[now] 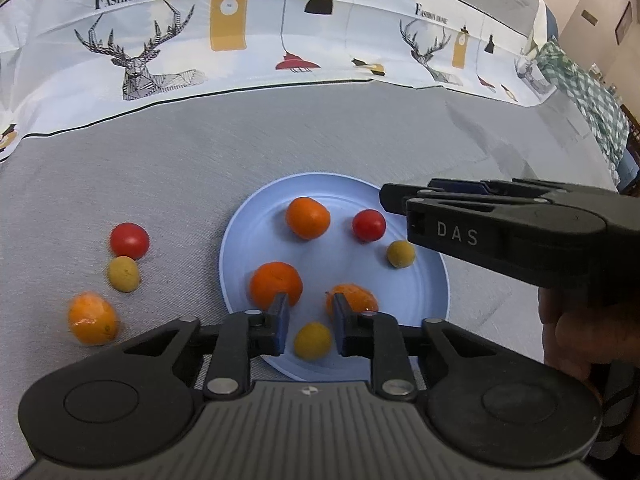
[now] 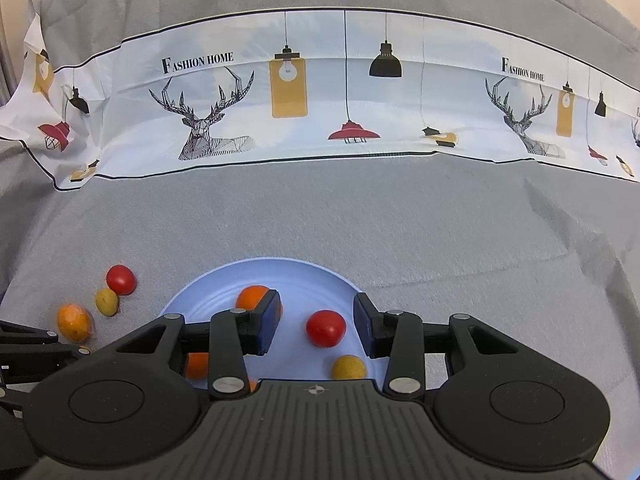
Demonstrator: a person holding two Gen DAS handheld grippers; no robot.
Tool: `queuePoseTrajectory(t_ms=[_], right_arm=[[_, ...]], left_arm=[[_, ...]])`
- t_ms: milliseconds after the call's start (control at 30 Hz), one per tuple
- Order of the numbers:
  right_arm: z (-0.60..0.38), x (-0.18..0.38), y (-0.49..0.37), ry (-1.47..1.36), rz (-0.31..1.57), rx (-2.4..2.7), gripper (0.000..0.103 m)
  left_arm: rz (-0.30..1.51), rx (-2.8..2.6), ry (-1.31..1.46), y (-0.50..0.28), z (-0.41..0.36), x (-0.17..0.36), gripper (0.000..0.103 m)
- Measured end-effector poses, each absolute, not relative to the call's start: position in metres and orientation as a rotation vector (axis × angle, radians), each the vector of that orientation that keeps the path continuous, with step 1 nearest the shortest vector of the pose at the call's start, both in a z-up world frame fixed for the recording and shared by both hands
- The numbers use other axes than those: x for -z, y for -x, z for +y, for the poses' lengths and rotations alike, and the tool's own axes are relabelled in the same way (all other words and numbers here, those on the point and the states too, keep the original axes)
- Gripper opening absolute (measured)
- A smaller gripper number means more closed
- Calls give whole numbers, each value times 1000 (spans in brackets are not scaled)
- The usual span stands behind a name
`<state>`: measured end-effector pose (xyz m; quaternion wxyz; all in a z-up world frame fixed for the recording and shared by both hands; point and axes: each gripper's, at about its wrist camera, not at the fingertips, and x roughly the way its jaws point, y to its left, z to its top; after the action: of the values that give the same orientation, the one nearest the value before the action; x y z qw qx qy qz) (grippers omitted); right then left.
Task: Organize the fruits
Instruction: 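Move both open tools back to the remaining fruits, then grasp a bagged orange with the left tool while the right tool grasps a yellow plum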
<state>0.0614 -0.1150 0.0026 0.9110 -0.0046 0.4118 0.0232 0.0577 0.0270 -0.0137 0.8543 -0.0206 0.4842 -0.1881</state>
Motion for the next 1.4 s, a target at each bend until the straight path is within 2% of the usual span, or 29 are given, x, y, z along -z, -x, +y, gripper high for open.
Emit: queuePoseTrajectory(t_ms=[67,133,367,667,900,1067,1267,1333,1400], right_arm=[[-115,-3,-61,7,844,-45,42],[-114,-3,-61,5,837,-44,39],[-111,-10,-60,-32,782,-46,17],[-89,-14,-56,-77,731,-112,16],[-61,-9,-53,-69,746,-212,16],[-36,-2,-53,-90,781,-324,16],[11,17,-50,-47,862,-454,17],[25,26,-49,-28,894,-482,18],[36,34,-49,-4,924,-490,26]], left_arm=[[1013,385,52,-58,30,13,18],[1009,376,62,-59,32,12,18],[997,319,123,-65,51,8,17],[974,208,208,-70,90,0,14],[943,29,360,-79,162,-11,12],[1016,-79,401,-83,195,-4,12],[1060,-77,420,-87,200,4,12],[1074,-68,428,-88,198,7,15],[1104,-51,438,-92,197,14,23]])
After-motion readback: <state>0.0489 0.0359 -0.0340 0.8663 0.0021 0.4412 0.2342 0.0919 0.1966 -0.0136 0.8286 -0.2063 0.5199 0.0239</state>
